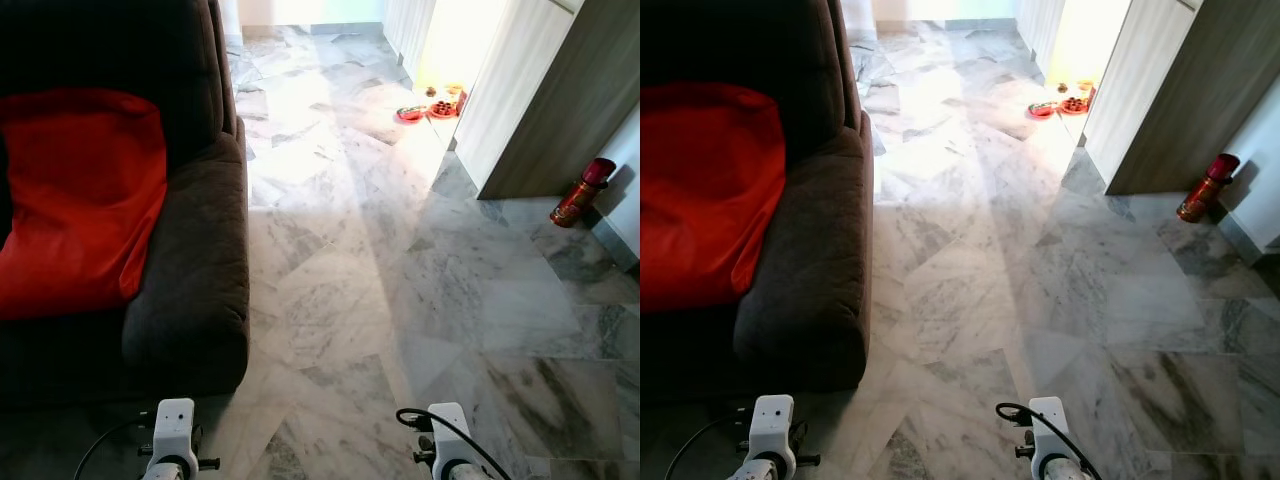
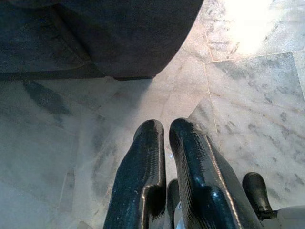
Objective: Move the pillow to the sofa from floor
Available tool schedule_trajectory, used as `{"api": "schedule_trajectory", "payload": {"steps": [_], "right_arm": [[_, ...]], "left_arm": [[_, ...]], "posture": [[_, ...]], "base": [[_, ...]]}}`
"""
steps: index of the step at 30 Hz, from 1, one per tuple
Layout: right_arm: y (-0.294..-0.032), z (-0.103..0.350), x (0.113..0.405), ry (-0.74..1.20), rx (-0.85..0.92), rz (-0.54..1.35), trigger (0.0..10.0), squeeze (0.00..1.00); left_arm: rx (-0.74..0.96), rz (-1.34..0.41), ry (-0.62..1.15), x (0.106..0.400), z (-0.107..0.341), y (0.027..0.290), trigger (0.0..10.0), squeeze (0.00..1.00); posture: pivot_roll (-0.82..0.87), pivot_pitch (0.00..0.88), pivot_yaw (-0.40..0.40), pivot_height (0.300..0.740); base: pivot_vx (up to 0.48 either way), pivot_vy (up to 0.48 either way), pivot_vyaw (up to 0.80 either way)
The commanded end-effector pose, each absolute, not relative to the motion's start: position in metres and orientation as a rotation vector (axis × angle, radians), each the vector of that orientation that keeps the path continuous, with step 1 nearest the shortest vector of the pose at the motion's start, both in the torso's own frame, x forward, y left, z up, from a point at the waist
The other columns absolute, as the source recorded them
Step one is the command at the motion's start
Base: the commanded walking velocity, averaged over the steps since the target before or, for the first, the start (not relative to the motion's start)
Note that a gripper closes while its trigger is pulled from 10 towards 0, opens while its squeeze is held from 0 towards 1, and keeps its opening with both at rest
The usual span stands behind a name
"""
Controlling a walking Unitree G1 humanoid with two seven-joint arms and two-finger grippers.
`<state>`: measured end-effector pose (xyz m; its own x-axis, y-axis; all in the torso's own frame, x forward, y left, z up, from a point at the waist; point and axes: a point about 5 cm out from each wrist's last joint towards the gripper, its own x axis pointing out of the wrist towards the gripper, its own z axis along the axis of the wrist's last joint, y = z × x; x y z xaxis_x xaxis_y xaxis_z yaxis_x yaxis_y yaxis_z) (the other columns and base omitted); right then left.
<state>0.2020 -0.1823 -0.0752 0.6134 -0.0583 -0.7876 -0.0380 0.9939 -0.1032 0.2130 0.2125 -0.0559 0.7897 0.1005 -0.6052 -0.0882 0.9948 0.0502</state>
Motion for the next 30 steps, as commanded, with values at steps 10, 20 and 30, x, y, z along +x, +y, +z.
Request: {"api": "schedule_trajectory", "payload": {"steps": [10,20,30], "right_arm": [[-0.184,-0.076,0.201,0.912,-0.098,-0.028,10.0,0.00],[-0.184,-0.077,0.199,0.920,-0.102,-0.025,10.0,0.00],[-0.184,-0.077,0.199,0.924,-0.116,-0.013,10.0,0.00]], "left_arm": [[0.035,0.139,0.701,0.201,-0.062,0.223,10.0,0.00],[0.030,0.145,0.702,0.200,-0.062,0.224,10.0,0.00],[0.019,0.147,0.696,0.203,-0.061,0.222,10.0,0.00]], "posture": [[0.16,0.088,-0.025,0.723],[0.16,0.091,-0.025,0.723],[0.16,0.097,-0.027,0.723]], "base": [[0.129,0.000,0.00],[0.277,0.000,-0.66],[0.283,0.000,-0.68]]}}
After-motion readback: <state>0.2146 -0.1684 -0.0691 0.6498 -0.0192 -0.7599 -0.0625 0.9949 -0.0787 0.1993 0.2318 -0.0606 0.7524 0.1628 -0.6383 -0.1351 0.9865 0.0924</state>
